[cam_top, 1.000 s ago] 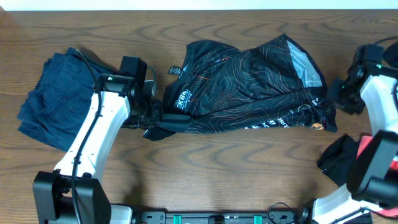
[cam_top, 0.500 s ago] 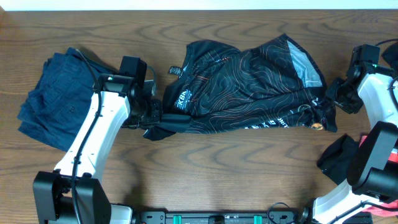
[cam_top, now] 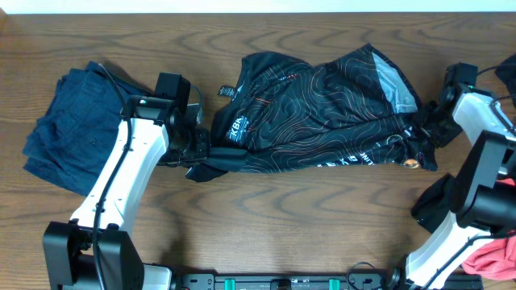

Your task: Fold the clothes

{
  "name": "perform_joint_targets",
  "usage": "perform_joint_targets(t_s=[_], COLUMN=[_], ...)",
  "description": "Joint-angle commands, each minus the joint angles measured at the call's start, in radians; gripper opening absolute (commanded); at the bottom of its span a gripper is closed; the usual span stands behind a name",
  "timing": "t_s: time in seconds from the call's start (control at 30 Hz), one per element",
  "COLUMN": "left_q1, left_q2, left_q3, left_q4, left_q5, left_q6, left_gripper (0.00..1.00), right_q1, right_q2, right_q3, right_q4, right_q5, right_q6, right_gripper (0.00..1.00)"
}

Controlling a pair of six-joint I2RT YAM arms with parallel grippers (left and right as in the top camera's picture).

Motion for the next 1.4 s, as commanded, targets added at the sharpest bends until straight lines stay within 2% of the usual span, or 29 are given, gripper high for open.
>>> perform_joint_targets(t_s=[0.0, 0.3, 0.7, 0.77, 0.83, 0.87, 1.17, 1.37], left_q1=[0.000, 0.000, 0.000, 0.000, 0.000, 0.000, 0.002, 0.035], left_q2=[-0.003, -0.003, -0.003, -0.003, -0.003, -0.003, -0.005, -0.051], left_q3=[0.002, 0.002, 0.002, 0.002, 0.002, 0.002, 0.005, 0.090], left_q4=[-0.002, 0.001, 0.009, 0.008, 0.008, 0.008, 0.009, 0.008], left_q5=[-0.012, -0.012, -0.012, -0.012, -0.012, -0.012, -0.012, -0.012], left_q6=[-0.005, -0.005, -0.005, -0.005, -0.005, -0.005, -0.005, -0.005], left_gripper=[0.06, 0.06, 0.06, 0.06, 0.06, 0.06, 0.06, 0.06], right_q1=[-0.002, -0.012, -0.028, -0.028, -0.028, -0.028, -0.047, -0.089], right_q2=[0.009, -0.008, -0.021, -0.020, -0.020, -0.020, -0.049, -0.245], right_q3=[0.001, 0.002, 0.001, 0.001, 0.001, 0.001, 0.002, 0.005], right_q4=[0.043, 0.057, 0.030, 0.027, 0.023, 0.018, -0.054, -0.103], right_q5=[-0.089, -0.126, -0.078, -0.078, -0.078, -0.078, -0.052, -0.085], right_q6=[0.032, 0.031, 0.031, 0.030, 0.023, 0.023, -0.021, -0.101], right_gripper=[0.45, 0.41, 0.41, 0.33, 0.09, 0.01, 0.01, 0.01])
